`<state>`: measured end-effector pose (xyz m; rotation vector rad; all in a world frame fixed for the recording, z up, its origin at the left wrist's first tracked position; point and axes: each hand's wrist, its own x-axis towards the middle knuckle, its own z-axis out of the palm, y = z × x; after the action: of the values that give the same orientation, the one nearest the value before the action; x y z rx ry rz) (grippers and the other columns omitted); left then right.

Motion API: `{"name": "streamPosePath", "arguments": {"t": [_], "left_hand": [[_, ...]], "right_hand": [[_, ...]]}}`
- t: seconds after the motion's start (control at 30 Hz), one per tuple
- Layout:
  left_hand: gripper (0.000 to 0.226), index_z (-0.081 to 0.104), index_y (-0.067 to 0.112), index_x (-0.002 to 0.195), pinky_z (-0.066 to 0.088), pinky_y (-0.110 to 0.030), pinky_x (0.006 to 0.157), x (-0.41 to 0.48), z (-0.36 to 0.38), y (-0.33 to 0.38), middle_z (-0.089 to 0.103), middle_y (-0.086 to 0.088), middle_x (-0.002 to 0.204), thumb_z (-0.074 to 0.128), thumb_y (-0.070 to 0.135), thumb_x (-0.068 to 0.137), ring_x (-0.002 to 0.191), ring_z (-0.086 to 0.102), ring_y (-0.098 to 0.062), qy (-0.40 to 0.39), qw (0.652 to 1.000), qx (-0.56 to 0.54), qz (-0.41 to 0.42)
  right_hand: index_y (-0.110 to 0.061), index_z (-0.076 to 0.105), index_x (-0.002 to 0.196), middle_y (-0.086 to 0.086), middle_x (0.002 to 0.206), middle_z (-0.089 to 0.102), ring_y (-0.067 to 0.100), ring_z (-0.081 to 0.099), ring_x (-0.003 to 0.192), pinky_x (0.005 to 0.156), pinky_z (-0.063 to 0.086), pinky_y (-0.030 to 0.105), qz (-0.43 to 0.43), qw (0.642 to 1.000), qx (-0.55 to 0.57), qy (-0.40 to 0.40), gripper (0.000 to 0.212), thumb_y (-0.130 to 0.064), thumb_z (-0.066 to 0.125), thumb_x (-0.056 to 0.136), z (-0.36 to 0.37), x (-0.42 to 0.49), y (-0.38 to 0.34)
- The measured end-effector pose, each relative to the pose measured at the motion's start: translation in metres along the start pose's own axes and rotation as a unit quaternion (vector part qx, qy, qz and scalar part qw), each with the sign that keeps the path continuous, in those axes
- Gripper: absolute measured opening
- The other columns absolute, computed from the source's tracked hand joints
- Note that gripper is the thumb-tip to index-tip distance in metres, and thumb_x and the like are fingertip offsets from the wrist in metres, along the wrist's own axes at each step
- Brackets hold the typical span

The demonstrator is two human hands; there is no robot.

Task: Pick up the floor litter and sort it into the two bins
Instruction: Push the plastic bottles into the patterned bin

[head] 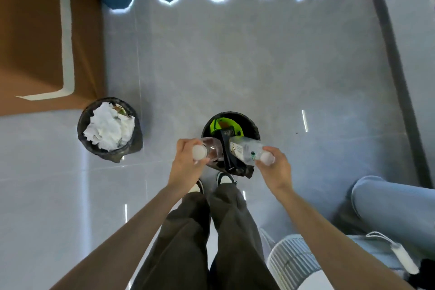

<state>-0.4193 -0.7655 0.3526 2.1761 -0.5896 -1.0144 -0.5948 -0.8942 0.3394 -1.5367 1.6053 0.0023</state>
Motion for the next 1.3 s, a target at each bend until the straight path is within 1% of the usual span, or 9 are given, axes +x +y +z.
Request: {"name": "streamPosePath", "arguments": {"t": [0.2,0.43,0.5,0.6,0.8,1.0,1.1,1.2,1.3], "left_hand": [[0.041,0.051,0.018,0.113,0.040,0.000,0.067,0.041,0.030,-0.030,0.034,0.008,0.112,0.072,0.011,0.078,0.092,0.048,-0.007,0.004,1.000,0.012,-0.003],[0.037,0.052,0.017,0.112,0.050,-0.021,0.080,0.072,0.057,-0.055,0.034,0.008,0.112,0.070,0.011,0.080,0.097,0.051,-0.013,-0.007,1.000,0.020,0.023],[0.037,0.051,0.017,0.113,0.049,-0.019,0.079,0.077,0.061,-0.060,0.033,0.010,0.113,0.069,0.013,0.081,0.098,0.051,-0.013,-0.013,0.999,0.034,0.032],[0.037,0.052,0.020,0.115,0.043,-0.010,0.075,0.084,0.065,-0.070,0.032,0.012,0.113,0.069,0.016,0.082,0.097,0.051,-0.013,-0.017,0.998,0.048,0.027],[0.038,0.053,0.017,0.119,0.041,-0.013,0.079,0.106,0.071,-0.068,0.035,0.004,0.122,0.067,0.012,0.083,0.100,0.049,-0.014,-0.048,0.994,0.089,0.030],[0.037,0.053,0.016,0.119,0.046,-0.023,0.084,0.114,0.091,-0.075,0.037,0.001,0.125,0.064,0.010,0.084,0.107,0.050,-0.020,-0.079,0.992,0.101,0.019],[0.040,0.054,0.015,0.123,0.043,-0.023,0.089,0.123,0.101,-0.074,0.039,0.001,0.126,0.061,0.005,0.085,0.109,0.048,-0.020,-0.058,0.994,0.088,0.024],[0.043,0.054,0.016,0.125,0.043,-0.027,0.096,0.136,0.111,-0.074,0.041,-0.002,0.127,0.061,0.004,0.084,0.113,0.047,-0.022,-0.066,0.990,0.110,0.052],[0.046,0.052,0.013,0.127,0.047,-0.038,0.096,0.152,0.124,-0.072,0.041,-0.005,0.131,0.062,0.003,0.084,0.115,0.047,-0.025,-0.074,0.987,0.122,0.075]], "right_hand": [[-0.019,0.059,0.116,0.007,0.117,0.052,0.023,0.054,0.100,0.090,0.049,0.036,-0.026,0.995,-0.073,-0.066,0.040,-0.011,0.068,0.079,0.044,0.057,0.010],[-0.020,0.060,0.119,0.005,0.118,0.055,0.021,0.055,0.101,0.081,0.043,0.025,-0.095,0.980,-0.124,-0.126,0.039,-0.017,0.068,0.081,0.083,0.103,0.015],[-0.018,0.060,0.117,0.004,0.116,0.057,0.015,0.049,0.096,0.078,0.037,0.021,-0.118,0.976,-0.128,-0.134,0.033,-0.017,0.065,0.084,0.091,0.112,0.011],[-0.016,0.056,0.123,0.006,0.115,0.061,0.019,0.053,0.103,0.079,0.036,0.021,-0.133,0.974,-0.133,-0.123,0.035,-0.020,0.060,0.089,0.103,0.123,0.000],[-0.011,0.050,0.122,0.013,0.110,0.061,0.031,0.057,0.103,0.082,0.045,0.033,-0.110,0.978,-0.144,-0.106,0.035,-0.026,0.055,0.091,0.103,0.156,-0.022],[-0.012,0.053,0.117,0.007,0.100,0.062,0.017,0.054,0.077,0.067,0.039,0.016,-0.147,0.986,-0.073,0.031,0.029,-0.026,0.057,0.092,0.046,0.162,-0.021],[-0.013,0.054,0.117,0.007,0.102,0.063,0.013,0.057,0.071,0.067,0.047,0.017,-0.178,0.981,-0.071,0.022,0.029,-0.021,0.060,0.090,0.040,0.157,-0.012],[-0.013,0.054,0.120,0.008,0.103,0.061,0.001,0.054,0.062,0.060,0.041,0.002,-0.213,0.973,-0.090,-0.005,0.031,-0.019,0.060,0.090,0.047,0.158,-0.005],[-0.014,0.053,0.120,0.007,0.103,0.061,0.010,0.056,0.065,0.061,0.042,0.010,-0.234,0.967,-0.101,-0.020,0.030,-0.020,0.059,0.091,0.058,0.164,-0.006]]}}
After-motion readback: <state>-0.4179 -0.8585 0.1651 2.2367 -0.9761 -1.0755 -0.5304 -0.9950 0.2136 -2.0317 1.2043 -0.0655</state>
